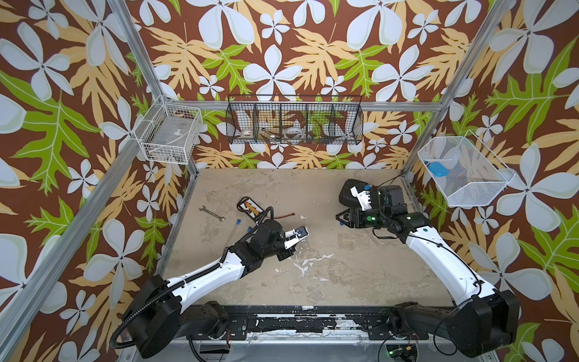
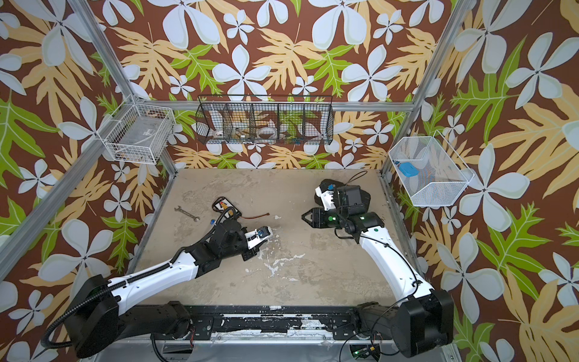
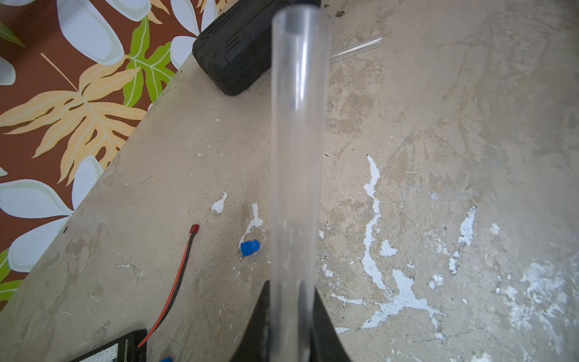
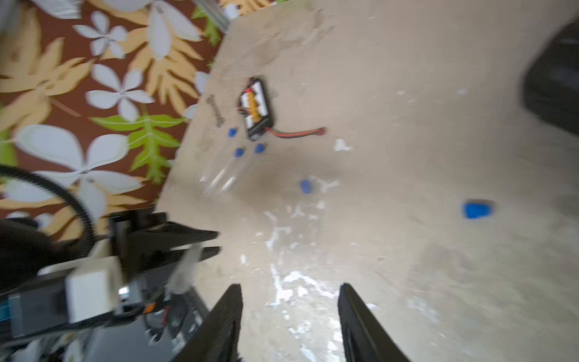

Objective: Insert stoppers into test tubes
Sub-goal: Pick up the stopper from the center of the board.

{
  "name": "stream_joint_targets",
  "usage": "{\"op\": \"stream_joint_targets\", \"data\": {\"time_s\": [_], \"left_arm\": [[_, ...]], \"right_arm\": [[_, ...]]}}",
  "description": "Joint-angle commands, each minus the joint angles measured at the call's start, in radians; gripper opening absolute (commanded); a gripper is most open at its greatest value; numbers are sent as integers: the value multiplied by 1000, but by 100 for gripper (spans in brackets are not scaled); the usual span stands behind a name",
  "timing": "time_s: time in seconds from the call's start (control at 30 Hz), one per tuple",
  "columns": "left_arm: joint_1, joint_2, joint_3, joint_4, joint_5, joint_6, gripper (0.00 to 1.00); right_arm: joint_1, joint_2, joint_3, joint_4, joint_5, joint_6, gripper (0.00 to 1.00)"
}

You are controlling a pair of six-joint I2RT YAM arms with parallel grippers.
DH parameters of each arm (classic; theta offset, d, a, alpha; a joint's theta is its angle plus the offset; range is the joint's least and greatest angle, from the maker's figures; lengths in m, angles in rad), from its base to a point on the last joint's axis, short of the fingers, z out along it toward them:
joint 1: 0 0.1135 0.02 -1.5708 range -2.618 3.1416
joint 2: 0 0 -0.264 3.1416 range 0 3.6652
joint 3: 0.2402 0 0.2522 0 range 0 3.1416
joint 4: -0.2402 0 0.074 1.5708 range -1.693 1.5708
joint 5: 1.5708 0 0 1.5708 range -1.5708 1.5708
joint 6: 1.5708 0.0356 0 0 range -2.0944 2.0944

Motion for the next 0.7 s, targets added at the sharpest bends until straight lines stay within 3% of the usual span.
{"op": "stream_joint_targets", "data": {"time_s": [0.0,0.3,0.67], "left_arm": [[2,-1,-4,54,-43,-61,0],[5,0,-17,91,-95,-169,0],[5,4,-19,110,-74,-202,0]], "right_arm": [[-31,10,-35,12,250,-85,51],[-38,170,14,-62,411,-97,48],[-37,424,182,-114,417,-112,47]]}}
